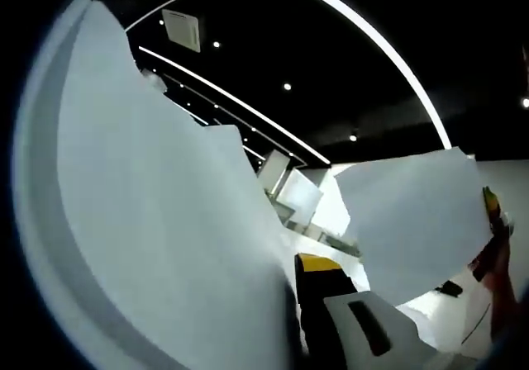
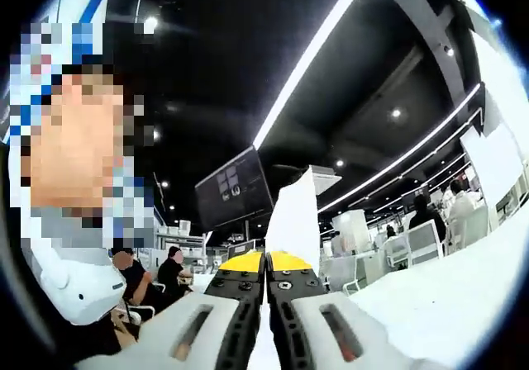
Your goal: Organize the stack of printing papers by aligning and flattening the scattered papers on the table
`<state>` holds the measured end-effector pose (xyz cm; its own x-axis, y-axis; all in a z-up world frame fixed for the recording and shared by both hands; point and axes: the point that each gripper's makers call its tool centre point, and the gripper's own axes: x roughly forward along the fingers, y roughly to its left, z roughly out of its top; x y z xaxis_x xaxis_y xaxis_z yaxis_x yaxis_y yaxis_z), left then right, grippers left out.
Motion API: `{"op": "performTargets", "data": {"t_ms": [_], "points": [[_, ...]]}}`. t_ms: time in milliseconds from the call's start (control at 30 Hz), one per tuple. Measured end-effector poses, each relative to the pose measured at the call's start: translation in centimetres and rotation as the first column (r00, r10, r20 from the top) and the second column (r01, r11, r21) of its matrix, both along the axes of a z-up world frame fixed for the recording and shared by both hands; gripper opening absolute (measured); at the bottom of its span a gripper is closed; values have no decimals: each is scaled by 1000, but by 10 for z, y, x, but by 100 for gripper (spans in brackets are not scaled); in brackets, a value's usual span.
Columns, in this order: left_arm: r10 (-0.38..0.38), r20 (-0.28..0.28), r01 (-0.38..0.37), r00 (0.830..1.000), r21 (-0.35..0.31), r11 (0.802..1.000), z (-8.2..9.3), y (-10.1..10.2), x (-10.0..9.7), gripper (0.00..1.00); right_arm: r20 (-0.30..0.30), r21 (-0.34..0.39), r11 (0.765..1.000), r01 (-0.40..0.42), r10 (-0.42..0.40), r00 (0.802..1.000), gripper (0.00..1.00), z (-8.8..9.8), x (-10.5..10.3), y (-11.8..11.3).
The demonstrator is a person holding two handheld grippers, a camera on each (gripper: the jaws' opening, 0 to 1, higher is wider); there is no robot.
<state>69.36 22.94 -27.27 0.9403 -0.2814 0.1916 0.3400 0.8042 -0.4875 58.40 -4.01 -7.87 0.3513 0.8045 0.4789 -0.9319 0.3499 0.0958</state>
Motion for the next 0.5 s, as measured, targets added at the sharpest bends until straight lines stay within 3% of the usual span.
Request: {"op": "performTargets", "data": {"t_ms": [500], "points": [[-3, -2, 3, 1000, 2, 1000, -1, -1, 1, 15, -12, 6, 1000, 7, -7, 1000, 0, -5, 10, 1]]}}
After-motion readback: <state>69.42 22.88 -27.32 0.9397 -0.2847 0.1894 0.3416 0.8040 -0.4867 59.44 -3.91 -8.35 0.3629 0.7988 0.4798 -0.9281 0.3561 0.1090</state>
